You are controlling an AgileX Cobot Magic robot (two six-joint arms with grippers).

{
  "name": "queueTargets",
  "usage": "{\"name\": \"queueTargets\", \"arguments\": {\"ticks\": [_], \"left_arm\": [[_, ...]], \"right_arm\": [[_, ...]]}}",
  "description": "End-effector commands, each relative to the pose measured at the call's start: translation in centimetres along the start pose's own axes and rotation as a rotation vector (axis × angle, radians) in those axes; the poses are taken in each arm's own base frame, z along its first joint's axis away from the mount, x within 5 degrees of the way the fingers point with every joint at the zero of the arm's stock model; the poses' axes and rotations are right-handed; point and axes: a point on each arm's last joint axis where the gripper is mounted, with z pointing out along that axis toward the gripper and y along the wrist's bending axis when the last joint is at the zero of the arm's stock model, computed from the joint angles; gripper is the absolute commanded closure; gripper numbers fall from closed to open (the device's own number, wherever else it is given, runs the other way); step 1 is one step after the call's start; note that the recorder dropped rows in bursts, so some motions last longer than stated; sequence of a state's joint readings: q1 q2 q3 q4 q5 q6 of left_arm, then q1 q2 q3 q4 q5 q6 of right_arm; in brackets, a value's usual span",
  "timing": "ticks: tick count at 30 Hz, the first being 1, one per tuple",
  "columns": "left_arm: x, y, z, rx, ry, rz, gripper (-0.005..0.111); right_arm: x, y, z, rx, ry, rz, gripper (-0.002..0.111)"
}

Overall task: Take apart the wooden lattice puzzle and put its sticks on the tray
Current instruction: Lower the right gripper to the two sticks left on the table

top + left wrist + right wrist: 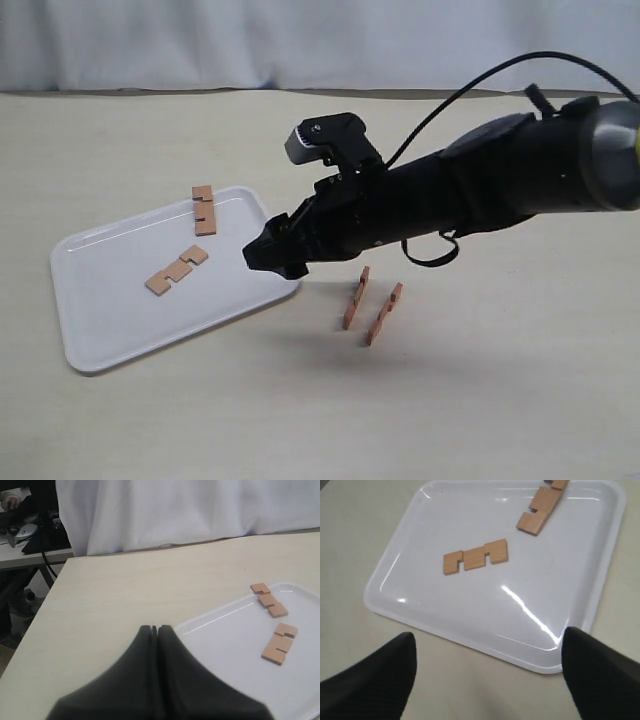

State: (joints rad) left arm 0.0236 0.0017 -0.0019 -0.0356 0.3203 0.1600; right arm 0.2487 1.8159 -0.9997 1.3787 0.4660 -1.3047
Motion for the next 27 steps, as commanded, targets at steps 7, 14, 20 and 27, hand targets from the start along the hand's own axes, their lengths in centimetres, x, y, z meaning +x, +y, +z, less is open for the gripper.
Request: {"name": "queueTargets", "arguments": {"ticks": [7,14,20,27], "left_arm": [[0.0,0.0,0.0,0.001,-0.011,-0.002,0.107],[0.0,0.0,0.0,0.001,-0.011,-0.002,0.107],[0.0,0.0,0.0,0.001,-0.011,-0.002,0.107],[0.0,0.0,0.0,0.001,-0.011,-0.002,0.107]], "right_arm": [[-1.4,0.3,-4.6,0.196,0.023,-0.156,0.033],[1.1,-0.8,-4.7,0.266,0.288,-0.308,0.033],[2.4,-2.7,-3.8,0.417,0.339,-0.134,0.033],[4.8,-4.5,-1.3,0.511,0.408,0.173,0.043]]}}
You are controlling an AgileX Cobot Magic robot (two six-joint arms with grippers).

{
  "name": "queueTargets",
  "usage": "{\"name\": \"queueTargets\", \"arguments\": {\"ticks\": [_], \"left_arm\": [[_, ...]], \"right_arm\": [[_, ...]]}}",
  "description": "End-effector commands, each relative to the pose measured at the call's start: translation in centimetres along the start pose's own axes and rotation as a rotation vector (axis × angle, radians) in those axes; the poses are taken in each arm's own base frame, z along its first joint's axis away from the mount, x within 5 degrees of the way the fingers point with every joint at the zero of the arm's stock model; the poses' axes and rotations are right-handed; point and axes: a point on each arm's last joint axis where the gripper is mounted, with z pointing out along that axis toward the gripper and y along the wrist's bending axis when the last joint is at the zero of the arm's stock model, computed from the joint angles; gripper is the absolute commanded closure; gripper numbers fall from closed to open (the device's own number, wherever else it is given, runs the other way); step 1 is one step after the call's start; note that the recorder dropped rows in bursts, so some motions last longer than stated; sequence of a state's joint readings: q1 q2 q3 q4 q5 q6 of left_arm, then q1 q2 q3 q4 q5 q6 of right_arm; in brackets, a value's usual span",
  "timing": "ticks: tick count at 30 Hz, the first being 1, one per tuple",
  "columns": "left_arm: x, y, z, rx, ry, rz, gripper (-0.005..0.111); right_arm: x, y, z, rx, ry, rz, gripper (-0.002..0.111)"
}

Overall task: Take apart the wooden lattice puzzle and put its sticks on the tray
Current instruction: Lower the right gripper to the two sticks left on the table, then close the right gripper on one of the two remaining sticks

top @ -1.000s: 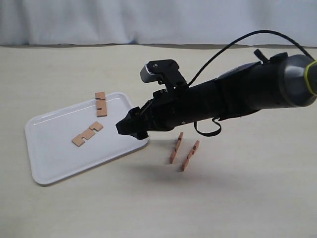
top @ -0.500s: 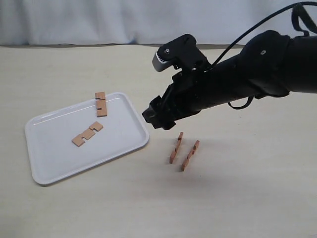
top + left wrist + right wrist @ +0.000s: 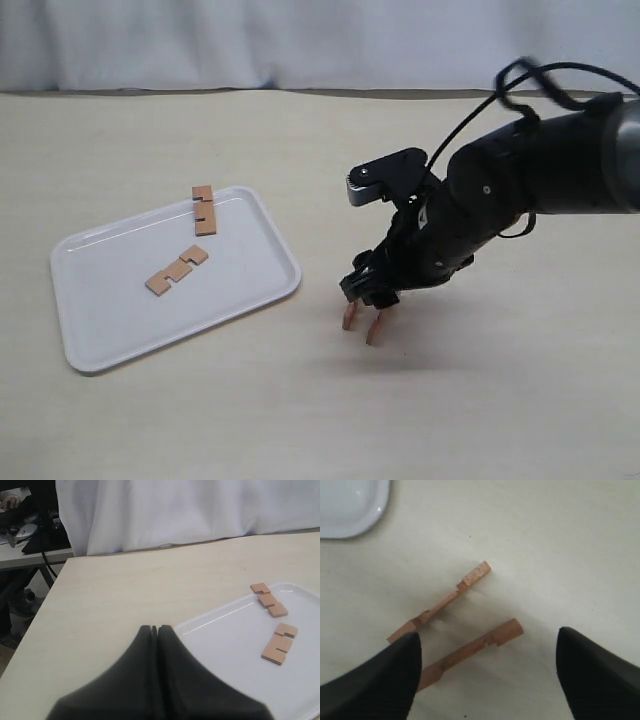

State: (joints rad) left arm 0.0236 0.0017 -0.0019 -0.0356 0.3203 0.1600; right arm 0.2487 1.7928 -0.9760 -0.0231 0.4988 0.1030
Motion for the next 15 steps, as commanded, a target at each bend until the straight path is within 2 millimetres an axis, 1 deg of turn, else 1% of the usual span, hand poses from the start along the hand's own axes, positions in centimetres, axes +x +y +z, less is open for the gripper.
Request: {"name": "queueTargets", "arguments": {"ticks": [1,6,8,13,15], "left_arm": [[-0.04,-0.01,0.01,0.001,-0.011,-0.002,0.107],[-0.04,-0.01,0.01,0.001,-0.011,-0.002,0.107],[-0.04,-0.01,0.01,0.001,-0.011,-0.002,0.107],[-0.04,-0.01,0.01,0.001,-0.011,-0.002,0.107],[-0.04,-0.01,0.01,0.001,-0.011,-0.002,0.107]], "right_arm": [[0.74,-0.29,1.89,0.023,0.067,0.038,0.044],[0.94,-0.34,2.51,0.029,0.086,0.036,0.049],[0.94,-0.34,2.51,0.029,0.086,0.036,0.055],[0.94,-0.34,2.51,0.029,0.086,0.036,0.076],[0.94,-0.34,2.51,0.029,0.086,0.036,0.081]]}}
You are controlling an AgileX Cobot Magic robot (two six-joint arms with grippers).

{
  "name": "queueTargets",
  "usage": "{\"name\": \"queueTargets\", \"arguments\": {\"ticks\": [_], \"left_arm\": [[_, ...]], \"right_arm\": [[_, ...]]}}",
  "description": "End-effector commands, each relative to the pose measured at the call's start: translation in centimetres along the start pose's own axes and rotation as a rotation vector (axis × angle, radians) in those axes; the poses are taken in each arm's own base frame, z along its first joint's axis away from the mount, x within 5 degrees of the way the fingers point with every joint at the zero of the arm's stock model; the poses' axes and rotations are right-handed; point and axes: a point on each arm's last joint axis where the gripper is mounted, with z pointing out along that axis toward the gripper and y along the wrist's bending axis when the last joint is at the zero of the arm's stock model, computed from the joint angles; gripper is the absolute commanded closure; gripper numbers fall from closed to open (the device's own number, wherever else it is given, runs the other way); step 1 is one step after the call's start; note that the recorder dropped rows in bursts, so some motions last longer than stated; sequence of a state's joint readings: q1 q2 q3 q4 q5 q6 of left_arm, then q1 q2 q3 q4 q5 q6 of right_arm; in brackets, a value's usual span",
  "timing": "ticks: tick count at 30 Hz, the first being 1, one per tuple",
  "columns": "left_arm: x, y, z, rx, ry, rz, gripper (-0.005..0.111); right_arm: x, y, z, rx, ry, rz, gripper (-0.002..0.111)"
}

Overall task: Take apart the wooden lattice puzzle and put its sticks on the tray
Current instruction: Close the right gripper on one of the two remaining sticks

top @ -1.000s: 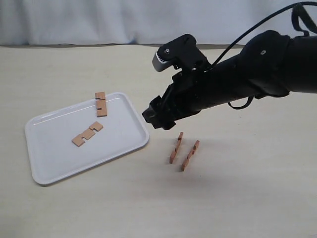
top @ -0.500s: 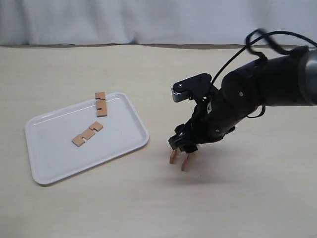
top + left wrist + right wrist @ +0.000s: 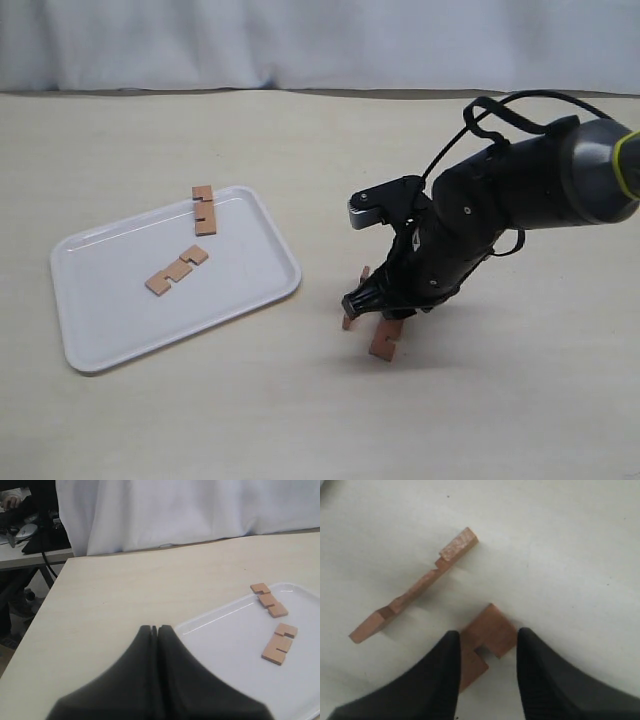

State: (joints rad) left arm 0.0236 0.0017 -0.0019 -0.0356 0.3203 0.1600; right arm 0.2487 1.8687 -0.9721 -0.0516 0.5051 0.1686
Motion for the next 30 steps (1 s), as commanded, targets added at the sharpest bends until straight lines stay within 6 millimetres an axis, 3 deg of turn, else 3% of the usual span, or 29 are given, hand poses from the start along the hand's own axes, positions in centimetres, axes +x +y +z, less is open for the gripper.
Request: {"name": "queueTargets", "arguments": {"ticks": [1,8,13,15,30], "left_arm": [[-0.04,-0.01,0.01,0.001,-0.011,-0.002,0.107],[-0.04,-0.01,0.01,0.001,-0.011,-0.002,0.107],[-0.04,-0.01,0.01,0.001,-0.011,-0.002,0.107],[-0.04,-0.01,0.01,0.001,-0.011,-0.002,0.107],[-0.04,0.00,0.01,0.000,-0.011,0.000,0.107]], "right_arm": [[0.09,-0.17,0.05,0.007,0.008,-0.003,0.082],[0.33,-0.16,0.05,0.006,0.034,0.007,0.079],[0.31,0.18,0.05,-0.030,0.033,0.070,0.049],[0.29,0.29,0.04,-0.043,0.031,0.091,0.044],[0.33,-0.14,0.06,0.008,0.033,0.300,0.046]]}}
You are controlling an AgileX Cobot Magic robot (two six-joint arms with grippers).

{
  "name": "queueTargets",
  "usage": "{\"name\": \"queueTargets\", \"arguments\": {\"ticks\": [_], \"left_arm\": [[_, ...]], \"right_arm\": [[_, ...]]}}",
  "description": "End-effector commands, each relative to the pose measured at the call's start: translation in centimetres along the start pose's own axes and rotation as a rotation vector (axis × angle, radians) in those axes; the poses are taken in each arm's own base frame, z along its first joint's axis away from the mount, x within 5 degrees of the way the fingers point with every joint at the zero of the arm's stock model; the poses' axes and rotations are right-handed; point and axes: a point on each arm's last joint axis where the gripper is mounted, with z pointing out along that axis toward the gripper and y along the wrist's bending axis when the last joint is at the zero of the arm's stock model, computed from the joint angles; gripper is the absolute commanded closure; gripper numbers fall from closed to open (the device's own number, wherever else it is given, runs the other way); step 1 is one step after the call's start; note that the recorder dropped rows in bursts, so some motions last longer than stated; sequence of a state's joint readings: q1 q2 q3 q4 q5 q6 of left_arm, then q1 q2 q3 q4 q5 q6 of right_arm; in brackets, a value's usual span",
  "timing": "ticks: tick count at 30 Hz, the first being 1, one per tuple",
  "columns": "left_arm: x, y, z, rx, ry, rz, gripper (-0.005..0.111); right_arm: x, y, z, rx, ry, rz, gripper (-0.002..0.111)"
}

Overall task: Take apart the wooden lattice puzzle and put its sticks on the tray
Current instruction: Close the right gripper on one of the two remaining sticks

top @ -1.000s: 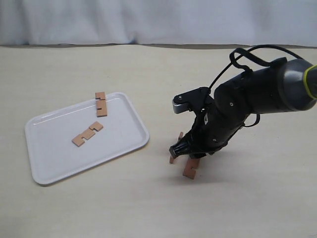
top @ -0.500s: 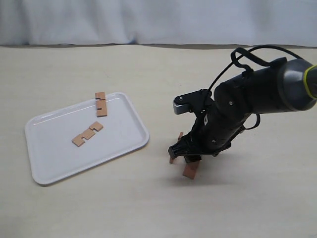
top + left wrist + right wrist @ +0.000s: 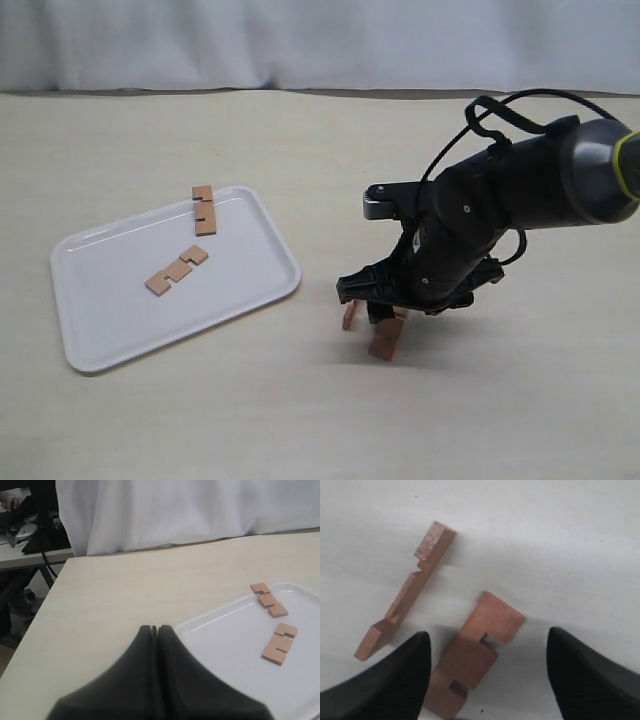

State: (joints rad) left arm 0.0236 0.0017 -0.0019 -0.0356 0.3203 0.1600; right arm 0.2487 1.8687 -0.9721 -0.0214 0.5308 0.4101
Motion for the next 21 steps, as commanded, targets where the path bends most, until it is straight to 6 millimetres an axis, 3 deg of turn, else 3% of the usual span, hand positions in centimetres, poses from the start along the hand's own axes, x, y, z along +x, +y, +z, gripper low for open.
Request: {"name": "queueTargets", "arguments": {"ticks": [1,7,15,21], "left_arm": [[0.0,0.0,0.0,0.000,-0.011,0.000,0.107],[0.0,0.0,0.0,0.000,-0.011,0.000,0.107],[0.0,0.0,0.0,0.000,-0.011,0.000,0.107],[0.0,0.0,0.0,0.000,-0.011,0.000,0.107]], "right_arm": [[0.1,-0.3,0.2,0.012,-0.005,0.045,0.046],[0.8,-0.5,0.9,-0.008,-0.033,0.093,0.048],[1.3,-0.7,0.9,0.018,0.014,0.085,0.074],[1.4,-0.7,0.9,0.024,0.026,0.085,0.074]]}}
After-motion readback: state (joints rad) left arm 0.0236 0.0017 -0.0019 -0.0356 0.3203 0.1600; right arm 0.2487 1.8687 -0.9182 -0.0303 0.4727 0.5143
